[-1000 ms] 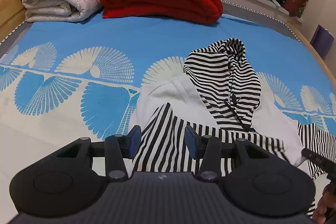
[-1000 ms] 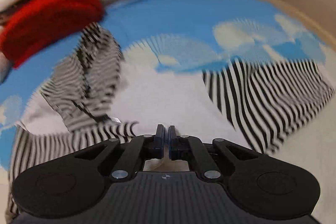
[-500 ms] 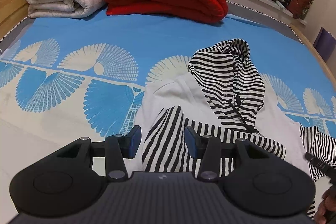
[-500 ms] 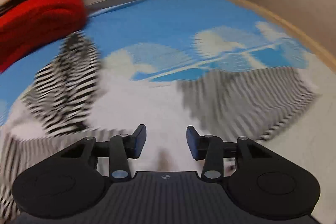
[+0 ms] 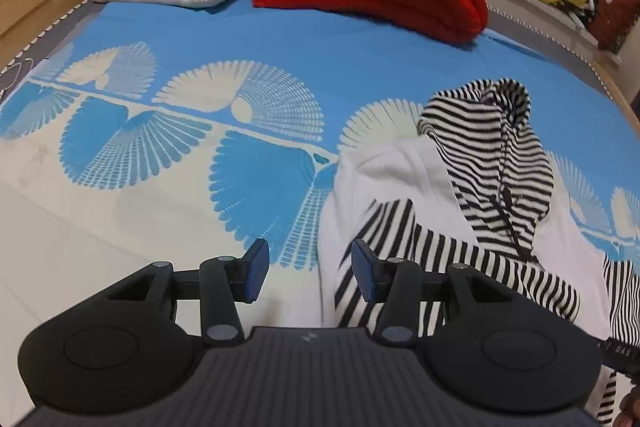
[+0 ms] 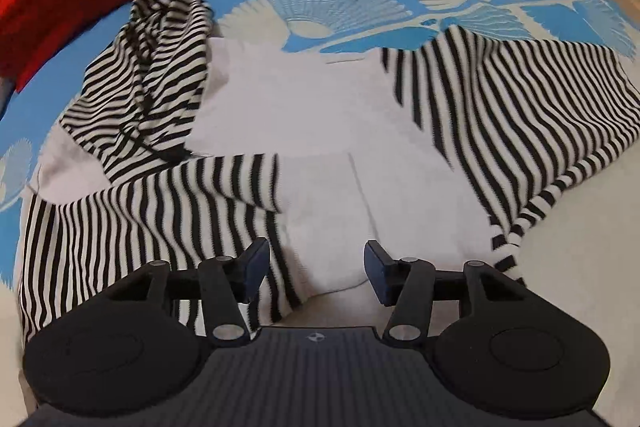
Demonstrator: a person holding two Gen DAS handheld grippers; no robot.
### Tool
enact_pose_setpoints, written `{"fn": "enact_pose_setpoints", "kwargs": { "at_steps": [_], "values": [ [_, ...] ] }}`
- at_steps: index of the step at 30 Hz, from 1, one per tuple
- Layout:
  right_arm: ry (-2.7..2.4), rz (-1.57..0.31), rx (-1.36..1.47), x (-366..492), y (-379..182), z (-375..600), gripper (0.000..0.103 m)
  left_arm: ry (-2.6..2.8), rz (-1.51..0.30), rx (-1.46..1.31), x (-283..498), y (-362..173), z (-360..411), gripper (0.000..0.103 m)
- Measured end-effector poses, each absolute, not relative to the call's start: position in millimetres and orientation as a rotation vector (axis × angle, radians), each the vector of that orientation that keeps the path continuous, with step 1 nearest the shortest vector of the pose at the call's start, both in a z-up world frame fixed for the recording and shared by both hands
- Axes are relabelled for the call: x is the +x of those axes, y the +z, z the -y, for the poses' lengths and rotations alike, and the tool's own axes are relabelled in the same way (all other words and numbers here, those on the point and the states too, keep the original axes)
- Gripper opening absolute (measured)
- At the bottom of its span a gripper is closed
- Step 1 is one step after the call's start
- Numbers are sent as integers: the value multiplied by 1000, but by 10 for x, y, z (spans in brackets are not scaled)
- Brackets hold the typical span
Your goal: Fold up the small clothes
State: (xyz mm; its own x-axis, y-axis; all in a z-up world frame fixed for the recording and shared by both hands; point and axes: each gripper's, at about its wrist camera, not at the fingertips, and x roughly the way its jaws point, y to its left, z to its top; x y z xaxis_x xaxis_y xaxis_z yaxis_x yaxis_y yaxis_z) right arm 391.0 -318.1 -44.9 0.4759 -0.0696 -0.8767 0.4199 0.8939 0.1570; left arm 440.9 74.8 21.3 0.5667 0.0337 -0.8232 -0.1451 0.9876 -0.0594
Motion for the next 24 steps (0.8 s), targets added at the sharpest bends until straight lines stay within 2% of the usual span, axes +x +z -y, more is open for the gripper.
{"fn": "enact_pose_setpoints", "kwargs": {
  "at_steps": [14,16,19,24],
  "values": [
    [-276,-1024,495,4149,-776,3666,54,77,-1006,-34,4411,-29,-365,50],
    [-212,-999,500,4224,-751,3641,51,75,-1014,-22,4416,-59,-334,50],
    [-177,-999,422,4310,-726,3542,4,77,-1020,-15,4438,-83,-308,50],
    [-193,-861,401,4211,-388,3574,3,65,-1024,-10,4451,-97,-268,50]
  ]
}}
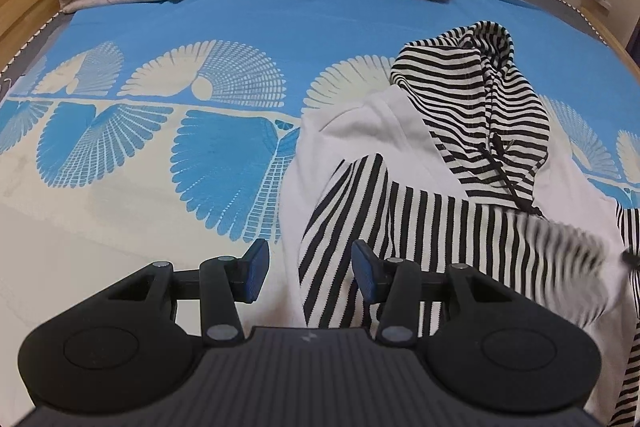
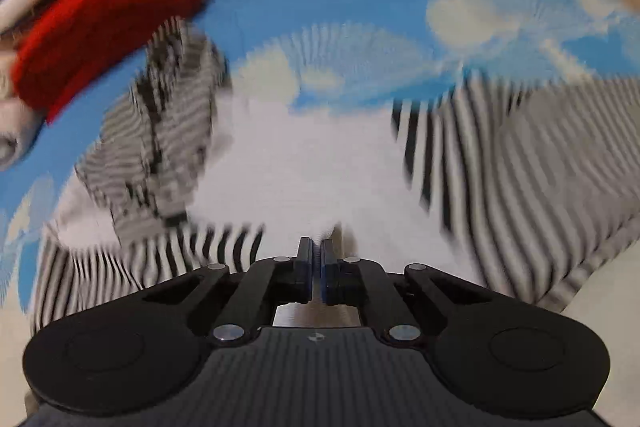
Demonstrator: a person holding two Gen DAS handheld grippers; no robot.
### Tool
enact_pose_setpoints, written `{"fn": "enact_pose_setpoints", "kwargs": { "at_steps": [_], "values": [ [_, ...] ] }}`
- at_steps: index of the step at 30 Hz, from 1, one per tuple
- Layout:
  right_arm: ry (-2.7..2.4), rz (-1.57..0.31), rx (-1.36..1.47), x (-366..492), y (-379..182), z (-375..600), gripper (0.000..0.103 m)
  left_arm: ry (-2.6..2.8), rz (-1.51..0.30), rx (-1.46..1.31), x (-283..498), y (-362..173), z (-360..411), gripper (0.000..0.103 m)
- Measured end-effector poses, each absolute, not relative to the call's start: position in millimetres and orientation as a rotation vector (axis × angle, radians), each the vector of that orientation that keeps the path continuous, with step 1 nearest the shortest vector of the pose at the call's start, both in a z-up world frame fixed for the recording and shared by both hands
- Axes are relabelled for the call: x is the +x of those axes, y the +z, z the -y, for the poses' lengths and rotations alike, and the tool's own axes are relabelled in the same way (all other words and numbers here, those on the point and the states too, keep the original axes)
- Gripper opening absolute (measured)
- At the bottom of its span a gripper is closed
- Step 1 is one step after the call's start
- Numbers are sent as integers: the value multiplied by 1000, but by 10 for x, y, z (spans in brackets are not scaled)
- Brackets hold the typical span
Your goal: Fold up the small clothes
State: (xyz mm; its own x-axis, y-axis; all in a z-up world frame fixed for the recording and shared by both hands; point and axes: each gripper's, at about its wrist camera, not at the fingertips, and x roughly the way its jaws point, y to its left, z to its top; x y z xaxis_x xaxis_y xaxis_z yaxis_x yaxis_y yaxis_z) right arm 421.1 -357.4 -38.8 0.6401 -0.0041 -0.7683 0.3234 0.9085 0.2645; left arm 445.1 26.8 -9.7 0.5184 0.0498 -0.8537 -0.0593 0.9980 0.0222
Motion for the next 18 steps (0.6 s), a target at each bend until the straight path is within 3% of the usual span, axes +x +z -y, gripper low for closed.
{"fn": "enact_pose_setpoints", "kwargs": {
  "at_steps": [4,8,14,18],
  "values": [
    [-309,-801,349,4136,-220,3689,3,47,-1027,0,4434,-110,-213,50],
    [-371,-951,430,4181,-481,3871,10,32,-1038,19,4420,-156,-128,50],
    [-256,-863,334,4127,-240,3611,15,23,-1040,22,4419,-171,-60,50],
    [-91,-1101,327,4237,-588,3473,38,15,-1042,24,4426,-178,-2,50]
  ]
}}
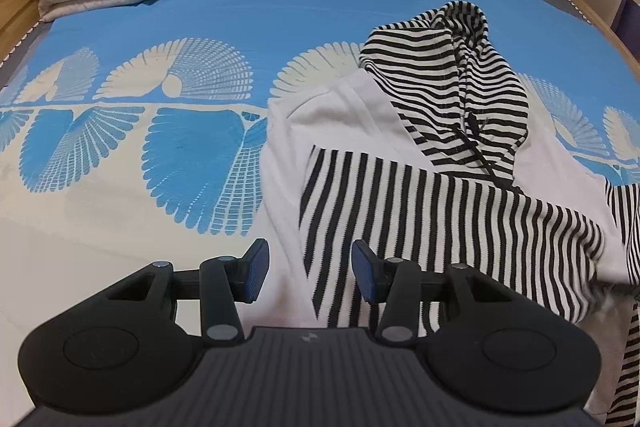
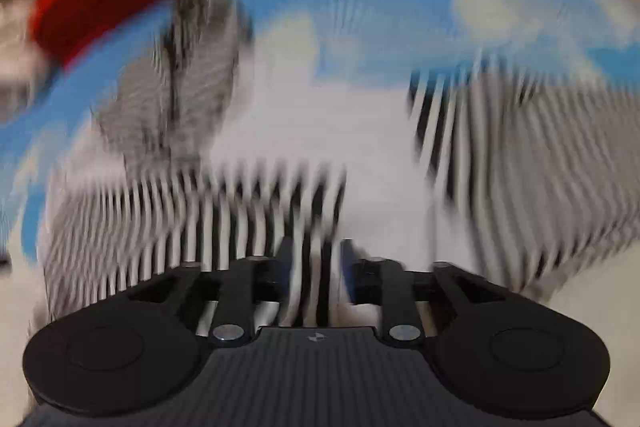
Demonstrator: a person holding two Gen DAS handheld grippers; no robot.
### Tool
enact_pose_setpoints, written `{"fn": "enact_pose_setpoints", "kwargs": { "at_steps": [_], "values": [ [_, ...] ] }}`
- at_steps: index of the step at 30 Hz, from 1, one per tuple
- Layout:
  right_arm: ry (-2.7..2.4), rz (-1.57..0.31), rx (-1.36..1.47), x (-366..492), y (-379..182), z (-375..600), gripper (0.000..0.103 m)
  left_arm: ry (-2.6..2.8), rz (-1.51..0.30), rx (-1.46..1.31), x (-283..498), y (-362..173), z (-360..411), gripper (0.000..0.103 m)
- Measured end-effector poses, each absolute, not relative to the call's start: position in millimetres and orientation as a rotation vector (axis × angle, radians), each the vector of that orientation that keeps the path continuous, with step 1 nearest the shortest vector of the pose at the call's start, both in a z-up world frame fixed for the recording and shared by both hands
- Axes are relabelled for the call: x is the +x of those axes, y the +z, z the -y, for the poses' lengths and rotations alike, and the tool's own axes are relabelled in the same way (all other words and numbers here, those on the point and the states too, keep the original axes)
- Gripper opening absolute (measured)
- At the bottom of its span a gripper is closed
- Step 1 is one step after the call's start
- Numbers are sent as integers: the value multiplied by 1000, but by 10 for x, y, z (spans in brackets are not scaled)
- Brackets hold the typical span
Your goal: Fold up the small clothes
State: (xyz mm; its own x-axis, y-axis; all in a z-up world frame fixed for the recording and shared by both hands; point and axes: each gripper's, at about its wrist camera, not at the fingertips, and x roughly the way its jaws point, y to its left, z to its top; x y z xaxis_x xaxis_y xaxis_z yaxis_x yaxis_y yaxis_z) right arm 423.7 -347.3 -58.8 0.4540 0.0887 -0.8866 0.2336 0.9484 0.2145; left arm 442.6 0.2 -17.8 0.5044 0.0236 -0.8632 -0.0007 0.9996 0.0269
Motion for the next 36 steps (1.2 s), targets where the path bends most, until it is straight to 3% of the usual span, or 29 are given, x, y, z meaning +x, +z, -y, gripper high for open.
{"fn": "enact_pose_setpoints", "kwargs": {
  "at_steps": [1,4,6,8,23,27,36],
  "values": [
    [-120,-1168,324,4227,-713,3500,37,12,-1042,25,4427,-179,17,50],
    [-120,-1136,317,4187,-625,3573,38,7,-1042,20,4431,-176,59,50],
    [-157,-1066,298,4133,-452,3651,47,1,-1041,22,4434,-173,98,50],
    [-178,-1015,295,4076,-339,3746,49,-4,-1038,22,4431,-168,134,50],
    [-439,-809,474,3582,-178,4957,49,-46,-1021,62,4407,-111,411,50],
    [-531,-765,561,3435,-184,5343,37,-83,-1019,91,4378,-111,575,50],
    [-725,-711,724,3208,-535,6135,39,-122,-1023,113,4373,-146,800,50]
  ]
}}
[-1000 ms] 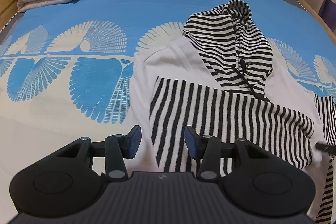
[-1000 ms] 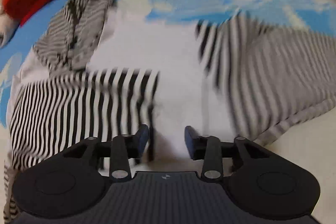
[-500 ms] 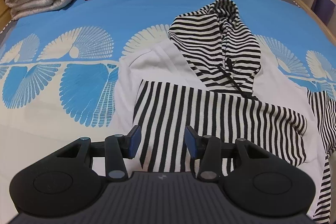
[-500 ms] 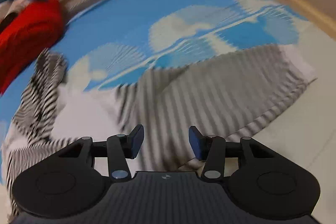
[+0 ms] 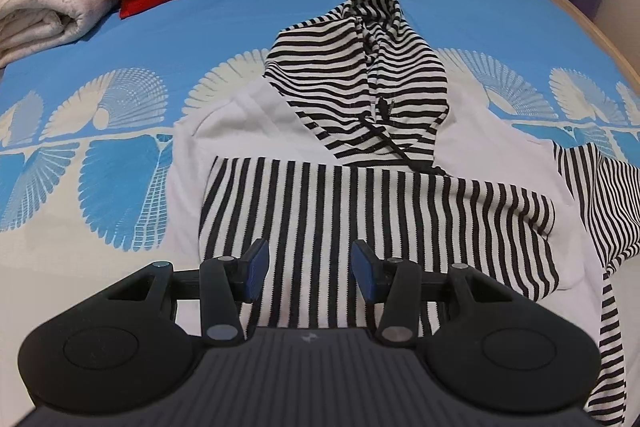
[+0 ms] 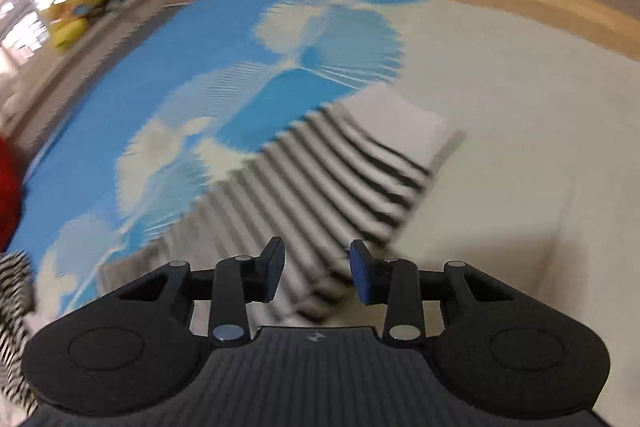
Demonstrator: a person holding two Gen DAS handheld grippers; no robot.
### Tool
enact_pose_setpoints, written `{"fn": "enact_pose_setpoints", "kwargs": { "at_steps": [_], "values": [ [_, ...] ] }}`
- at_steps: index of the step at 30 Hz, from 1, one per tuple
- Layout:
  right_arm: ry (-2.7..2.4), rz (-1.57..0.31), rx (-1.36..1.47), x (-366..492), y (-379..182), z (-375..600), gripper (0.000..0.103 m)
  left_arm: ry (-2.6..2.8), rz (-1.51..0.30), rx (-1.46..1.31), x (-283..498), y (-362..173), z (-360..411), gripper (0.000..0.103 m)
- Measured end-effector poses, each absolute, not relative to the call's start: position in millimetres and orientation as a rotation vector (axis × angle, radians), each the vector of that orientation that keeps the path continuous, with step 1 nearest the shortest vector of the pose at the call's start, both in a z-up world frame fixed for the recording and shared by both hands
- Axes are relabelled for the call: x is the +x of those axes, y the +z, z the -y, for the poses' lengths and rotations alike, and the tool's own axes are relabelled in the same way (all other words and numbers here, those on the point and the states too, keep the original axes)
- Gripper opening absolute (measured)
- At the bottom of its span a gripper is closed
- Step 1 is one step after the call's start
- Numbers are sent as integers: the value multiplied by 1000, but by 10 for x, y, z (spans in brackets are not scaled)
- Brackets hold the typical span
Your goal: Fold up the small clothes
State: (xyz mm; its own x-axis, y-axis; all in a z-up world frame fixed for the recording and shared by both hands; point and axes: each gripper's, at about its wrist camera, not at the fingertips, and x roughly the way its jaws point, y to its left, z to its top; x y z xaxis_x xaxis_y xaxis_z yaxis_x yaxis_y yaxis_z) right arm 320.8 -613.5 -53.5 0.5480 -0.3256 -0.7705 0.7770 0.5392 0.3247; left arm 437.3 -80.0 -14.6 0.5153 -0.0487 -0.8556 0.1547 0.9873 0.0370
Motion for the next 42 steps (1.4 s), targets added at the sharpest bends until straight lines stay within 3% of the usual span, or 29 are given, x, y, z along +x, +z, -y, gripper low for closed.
{"fn": "enact_pose_setpoints", "kwargs": {
  "at_steps": [7,8,9,10,13,16,19,26,29,31,37,39,42],
  "values": [
    [-773,-606,883,3131,-796,6465,38,-116,-1026,119,4374,-153,772,50],
    [-775,-586,904,3142,-817,6489,31,-114,-1025,118,4373,-150,758,50],
    [-787,-571,911,3155,-833,6505,6,-113,-1025,117,4370,-147,739,50],
    [-803,-570,907,3171,-842,6503,4,-113,-1024,115,4363,-140,719,50],
    [-880,-557,819,3250,-734,6381,3,-106,-1023,106,4361,-120,635,50],
    [-877,-544,516,3525,-386,5986,3,-86,-1016,74,4364,-73,496,50],
    [-742,-472,266,3786,-5,5319,3,-67,-1004,35,4356,-5,334,50],
    [-248,-411,45,3995,412,3514,3,-31,-990,-26,4315,106,-48,50],
    [172,-484,-12,3897,326,2686,4,-7,-983,-68,4312,161,-239,50],
    [418,-632,-10,3841,125,2280,6,-1,-981,-94,4317,195,-344,50],
    [327,-942,93,3841,-87,2118,16,5,-977,-130,4303,244,-487,50],
    [216,-954,120,3892,93,2201,32,3,-980,-131,4302,237,-486,50],
    [86,-935,195,3838,252,2379,44,0,-999,-129,4304,161,-469,50]
  ]
}}
